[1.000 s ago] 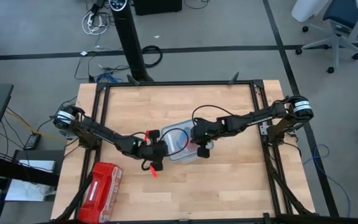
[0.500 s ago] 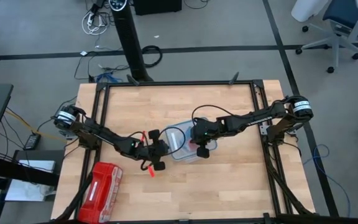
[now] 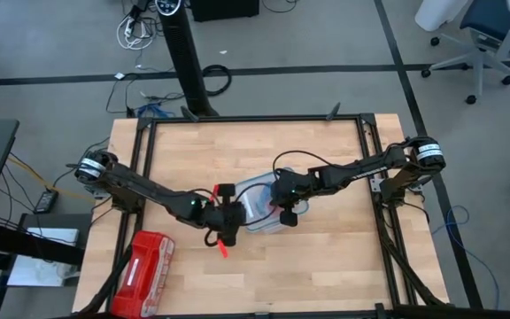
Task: Roll bandage
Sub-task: Close the transparent container
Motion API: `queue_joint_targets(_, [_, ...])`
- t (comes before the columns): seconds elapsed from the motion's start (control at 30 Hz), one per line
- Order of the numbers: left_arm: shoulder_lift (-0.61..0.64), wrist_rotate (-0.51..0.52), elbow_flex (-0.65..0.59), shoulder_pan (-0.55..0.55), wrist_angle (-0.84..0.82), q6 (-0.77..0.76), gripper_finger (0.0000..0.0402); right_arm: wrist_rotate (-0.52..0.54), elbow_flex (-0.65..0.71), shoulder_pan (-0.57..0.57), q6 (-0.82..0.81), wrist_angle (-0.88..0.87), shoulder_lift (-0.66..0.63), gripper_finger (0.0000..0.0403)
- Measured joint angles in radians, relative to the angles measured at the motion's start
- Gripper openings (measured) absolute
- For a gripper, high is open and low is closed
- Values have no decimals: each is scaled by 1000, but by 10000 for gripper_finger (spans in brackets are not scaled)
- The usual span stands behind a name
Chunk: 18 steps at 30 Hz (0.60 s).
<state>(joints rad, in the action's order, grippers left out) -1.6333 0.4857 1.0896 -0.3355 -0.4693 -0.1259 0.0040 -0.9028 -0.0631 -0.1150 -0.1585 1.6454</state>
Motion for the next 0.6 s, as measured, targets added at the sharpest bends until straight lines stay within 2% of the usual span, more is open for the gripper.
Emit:
queue_joint_targets(0.2, [0,44,77,27,-15,117,0,5,0,0,-6,10,1,0])
queue_joint_targets(0.4, [-53,-76,76,122,29,145,0,7,1,0,-13,14,2,0])
queue_joint_targets(0.6, [-126,-150,75,189,81,157,0,-2,2,0,-13,18,2,0])
